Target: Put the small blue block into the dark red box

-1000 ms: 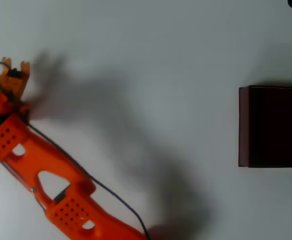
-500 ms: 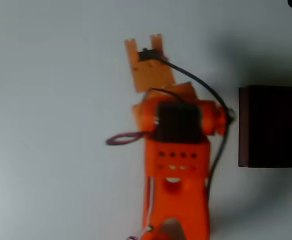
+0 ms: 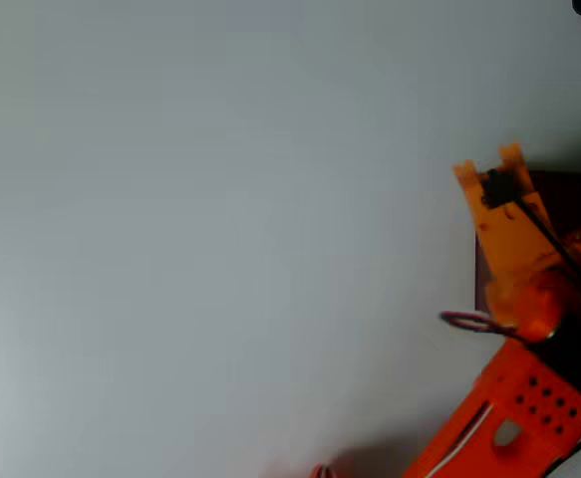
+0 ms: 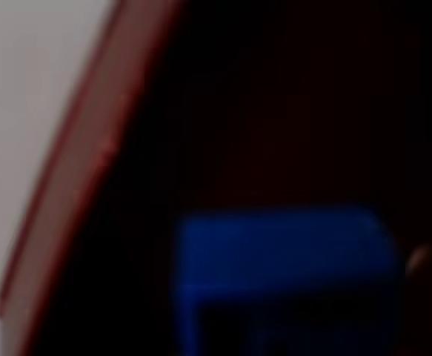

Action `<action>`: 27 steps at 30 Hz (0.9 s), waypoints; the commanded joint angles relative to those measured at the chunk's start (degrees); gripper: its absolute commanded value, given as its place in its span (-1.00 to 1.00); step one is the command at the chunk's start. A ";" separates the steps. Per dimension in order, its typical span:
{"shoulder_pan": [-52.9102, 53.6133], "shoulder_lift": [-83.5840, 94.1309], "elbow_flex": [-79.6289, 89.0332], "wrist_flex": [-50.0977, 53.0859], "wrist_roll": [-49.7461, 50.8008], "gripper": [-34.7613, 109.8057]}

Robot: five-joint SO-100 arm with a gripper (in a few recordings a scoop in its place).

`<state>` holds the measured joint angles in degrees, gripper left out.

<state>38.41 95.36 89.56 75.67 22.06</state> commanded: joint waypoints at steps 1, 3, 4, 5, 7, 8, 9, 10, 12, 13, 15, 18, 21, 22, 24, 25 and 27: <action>2.99 -3.87 -0.35 -4.75 -2.72 -0.52; 3.60 -7.21 0.00 -6.86 -2.99 -0.48; 3.87 -8.88 -0.18 -7.47 -2.81 -0.45; 4.22 -10.28 -0.26 -8.09 -2.46 -0.37; 4.75 -12.04 -0.44 -8.00 -2.46 -0.24; 4.75 -12.13 -0.18 -8.00 -2.99 -0.19; 4.75 -11.69 0.53 -8.00 -2.55 -0.19; 4.75 -10.55 1.58 -8.26 -2.20 -0.19; 4.22 -7.21 3.96 -8.53 -3.43 -0.19; 3.96 -5.10 5.45 -8.53 -3.60 -0.19; 3.08 -0.44 8.96 -8.44 -5.27 -0.20; -0.79 8.79 15.38 -8.35 -9.32 -0.23; -5.89 18.54 21.45 -6.06 -10.90 -0.24; -7.56 21.53 23.03 -4.66 -10.46 -0.24; -12.48 28.74 26.89 -2.81 -10.46 -0.27; -15.47 32.61 29.18 -2.72 -10.72 -0.32; -21.09 40.08 33.84 -2.55 -10.20 -0.39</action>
<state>23.73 123.75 118.30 71.89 11.51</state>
